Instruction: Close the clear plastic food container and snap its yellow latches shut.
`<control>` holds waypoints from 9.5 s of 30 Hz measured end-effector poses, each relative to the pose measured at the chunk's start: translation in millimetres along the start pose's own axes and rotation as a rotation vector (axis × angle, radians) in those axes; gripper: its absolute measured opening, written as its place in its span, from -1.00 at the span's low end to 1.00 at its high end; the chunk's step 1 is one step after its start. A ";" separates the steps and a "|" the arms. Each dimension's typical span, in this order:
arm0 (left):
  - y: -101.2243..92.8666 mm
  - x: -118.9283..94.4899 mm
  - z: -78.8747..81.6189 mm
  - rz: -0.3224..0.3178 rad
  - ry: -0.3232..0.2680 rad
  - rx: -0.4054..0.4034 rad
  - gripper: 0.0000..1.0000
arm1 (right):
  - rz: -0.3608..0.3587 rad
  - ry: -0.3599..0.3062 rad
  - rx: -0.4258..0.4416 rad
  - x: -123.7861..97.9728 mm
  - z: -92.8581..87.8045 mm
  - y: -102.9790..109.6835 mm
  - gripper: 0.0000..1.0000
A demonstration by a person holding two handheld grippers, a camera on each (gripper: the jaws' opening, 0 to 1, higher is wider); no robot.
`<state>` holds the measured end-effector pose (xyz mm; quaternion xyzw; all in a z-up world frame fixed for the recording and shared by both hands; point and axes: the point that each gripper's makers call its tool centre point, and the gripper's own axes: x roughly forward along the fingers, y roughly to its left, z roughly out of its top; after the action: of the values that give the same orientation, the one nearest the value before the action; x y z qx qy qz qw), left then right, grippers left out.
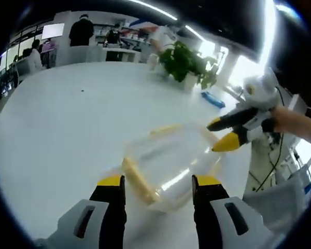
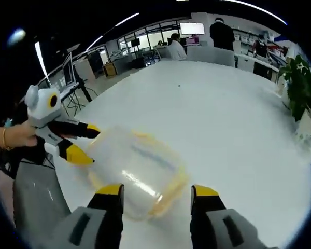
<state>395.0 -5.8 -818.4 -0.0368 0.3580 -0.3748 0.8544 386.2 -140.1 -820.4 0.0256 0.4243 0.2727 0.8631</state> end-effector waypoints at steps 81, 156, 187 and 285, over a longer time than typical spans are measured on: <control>16.2 -8.5 -3.6 0.132 0.062 -0.079 -0.04 | 0.023 0.055 0.185 29.5 9.0 34.6 -0.18; 128.0 7.8 62.2 0.221 -0.170 -0.187 -0.02 | 0.066 -0.156 0.190 113.2 105.2 28.8 -0.13; 100.0 -12.8 52.9 0.120 -0.128 -0.107 0.21 | 0.057 -0.175 0.072 80.4 90.0 39.2 0.06; 60.5 -135.1 -5.9 0.219 -0.235 0.048 0.76 | 0.077 -0.268 0.026 -28.6 16.5 103.0 0.47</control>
<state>365.8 128.8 -763.8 -0.0207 0.2484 -0.2811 0.9267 338.2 -63.6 -760.9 0.0894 0.3077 0.2944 0.9004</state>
